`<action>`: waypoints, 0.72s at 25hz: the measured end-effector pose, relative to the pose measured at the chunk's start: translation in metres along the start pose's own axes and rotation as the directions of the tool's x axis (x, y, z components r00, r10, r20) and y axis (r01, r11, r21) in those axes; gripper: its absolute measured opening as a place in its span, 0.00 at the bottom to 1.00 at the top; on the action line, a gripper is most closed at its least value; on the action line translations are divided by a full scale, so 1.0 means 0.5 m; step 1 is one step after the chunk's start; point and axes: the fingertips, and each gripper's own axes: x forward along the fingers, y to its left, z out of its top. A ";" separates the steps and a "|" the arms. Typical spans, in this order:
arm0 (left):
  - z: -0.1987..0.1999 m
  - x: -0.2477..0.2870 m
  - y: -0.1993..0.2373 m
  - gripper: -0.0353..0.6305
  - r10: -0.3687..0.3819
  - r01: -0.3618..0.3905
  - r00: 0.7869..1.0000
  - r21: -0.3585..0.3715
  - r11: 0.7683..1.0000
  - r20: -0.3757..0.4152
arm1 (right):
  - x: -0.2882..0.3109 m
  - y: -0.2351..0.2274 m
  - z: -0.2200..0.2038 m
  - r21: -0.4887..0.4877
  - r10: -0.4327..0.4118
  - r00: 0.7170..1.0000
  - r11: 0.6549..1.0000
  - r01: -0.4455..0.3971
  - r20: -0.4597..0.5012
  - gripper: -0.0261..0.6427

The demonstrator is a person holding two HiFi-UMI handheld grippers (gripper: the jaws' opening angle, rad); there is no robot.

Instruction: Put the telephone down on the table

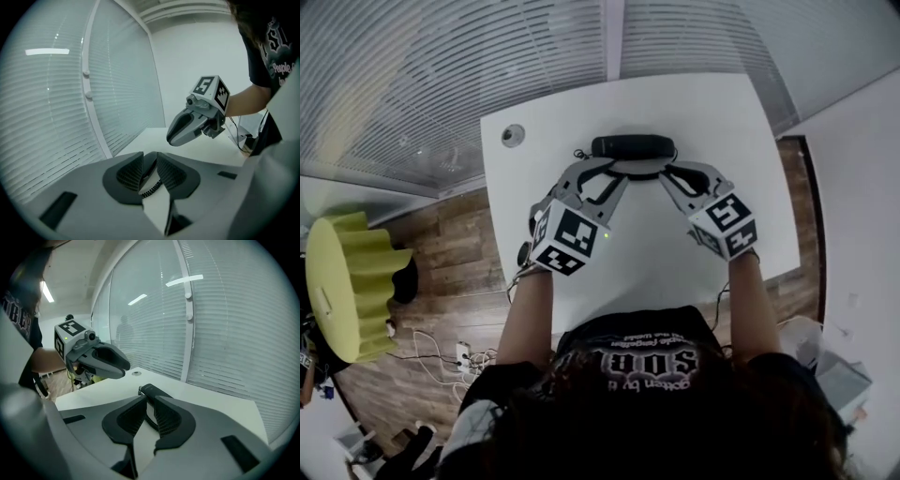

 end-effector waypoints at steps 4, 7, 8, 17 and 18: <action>0.009 -0.036 0.010 0.10 0.063 -0.061 0.998 -0.061 0.996 0.029 | -0.021 0.019 0.000 0.077 -0.046 0.999 0.996 0.044 0.022 0.13; 0.001 -0.046 0.006 0.06 0.099 -0.098 0.995 -0.076 0.992 0.020 | -0.037 0.018 -0.003 0.122 -0.126 0.991 0.985 0.121 0.036 0.12; 0.002 -0.051 0.006 0.06 0.114 -0.113 0.993 -0.086 0.990 0.015 | -0.044 0.016 -0.003 0.140 -0.156 0.987 0.979 0.149 0.043 0.11; -0.002 -0.104 0.012 0.06 0.241 -0.230 0.971 -0.251 0.940 0.010 | -0.093 0.046 -0.003 0.213 -0.318 0.944 0.932 0.295 0.085 0.09; -0.002 -0.108 0.010 0.06 0.251 -0.241 0.968 -0.256 0.936 0.008 | -0.096 0.053 -0.001 0.215 -0.325 0.941 0.929 0.301 0.089 0.09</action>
